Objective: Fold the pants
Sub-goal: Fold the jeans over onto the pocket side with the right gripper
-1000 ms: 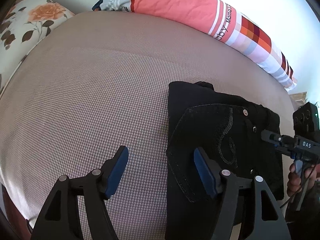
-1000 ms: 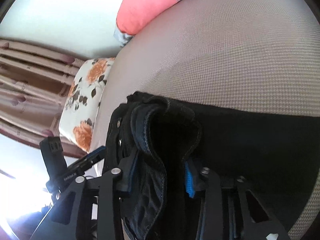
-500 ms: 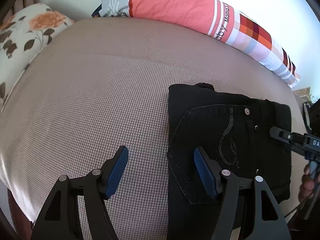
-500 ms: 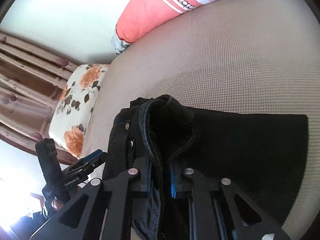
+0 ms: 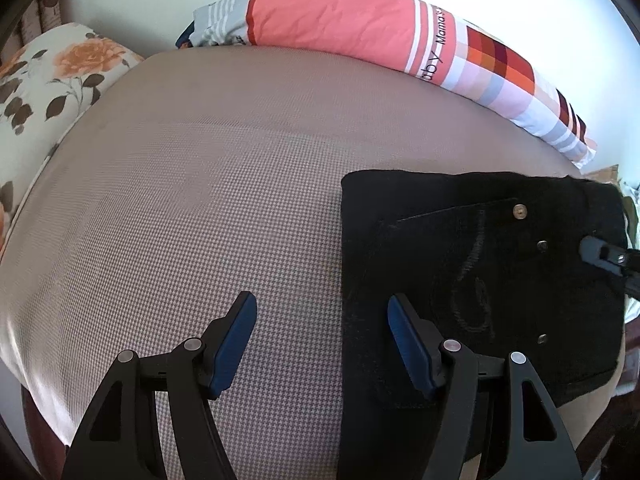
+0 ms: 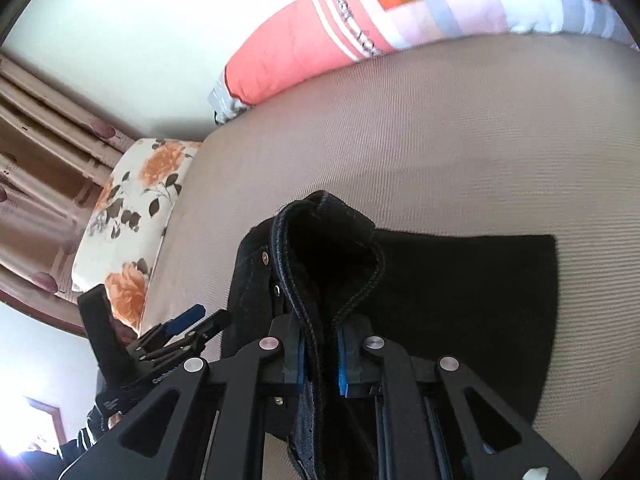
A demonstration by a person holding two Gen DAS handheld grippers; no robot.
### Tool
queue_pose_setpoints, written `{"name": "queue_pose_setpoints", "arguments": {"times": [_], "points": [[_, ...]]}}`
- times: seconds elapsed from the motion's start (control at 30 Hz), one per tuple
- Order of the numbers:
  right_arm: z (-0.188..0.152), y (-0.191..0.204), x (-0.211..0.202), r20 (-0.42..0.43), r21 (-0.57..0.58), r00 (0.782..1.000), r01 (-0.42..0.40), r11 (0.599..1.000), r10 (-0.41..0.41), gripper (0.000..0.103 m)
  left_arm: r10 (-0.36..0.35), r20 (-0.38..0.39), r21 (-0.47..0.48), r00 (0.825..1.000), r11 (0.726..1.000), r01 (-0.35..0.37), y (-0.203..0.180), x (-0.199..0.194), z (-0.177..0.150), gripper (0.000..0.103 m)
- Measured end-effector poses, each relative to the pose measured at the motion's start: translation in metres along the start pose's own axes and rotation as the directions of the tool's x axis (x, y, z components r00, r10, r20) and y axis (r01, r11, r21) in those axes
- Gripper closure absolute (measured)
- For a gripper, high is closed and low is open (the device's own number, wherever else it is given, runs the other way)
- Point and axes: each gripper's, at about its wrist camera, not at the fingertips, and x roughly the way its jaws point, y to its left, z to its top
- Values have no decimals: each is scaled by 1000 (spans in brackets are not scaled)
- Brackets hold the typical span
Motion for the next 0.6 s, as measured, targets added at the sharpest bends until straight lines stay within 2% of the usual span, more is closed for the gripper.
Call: {"name": "queue_pose_setpoints", "arguments": {"times": [0.1,0.3,0.53,0.6], "points": [[-1,-7,-15,27,13,999,20,1000,-20,91,-9,0,9,1000,1000,9,-6,1,2,34],[-11,-46,-30,46,106,997,50,993,-55,92,-31,8,58,999,998,31,-27,2,6,34],[-20,-81,-29,62,182,994,75,980,-88,92,-35,-3,93,999,995,35,-43,7,8,34],[-22,-92,-23,54,185,990,117,976,-129,92,-33,-13,103,999,994,34,-46,12,6,34]]}}
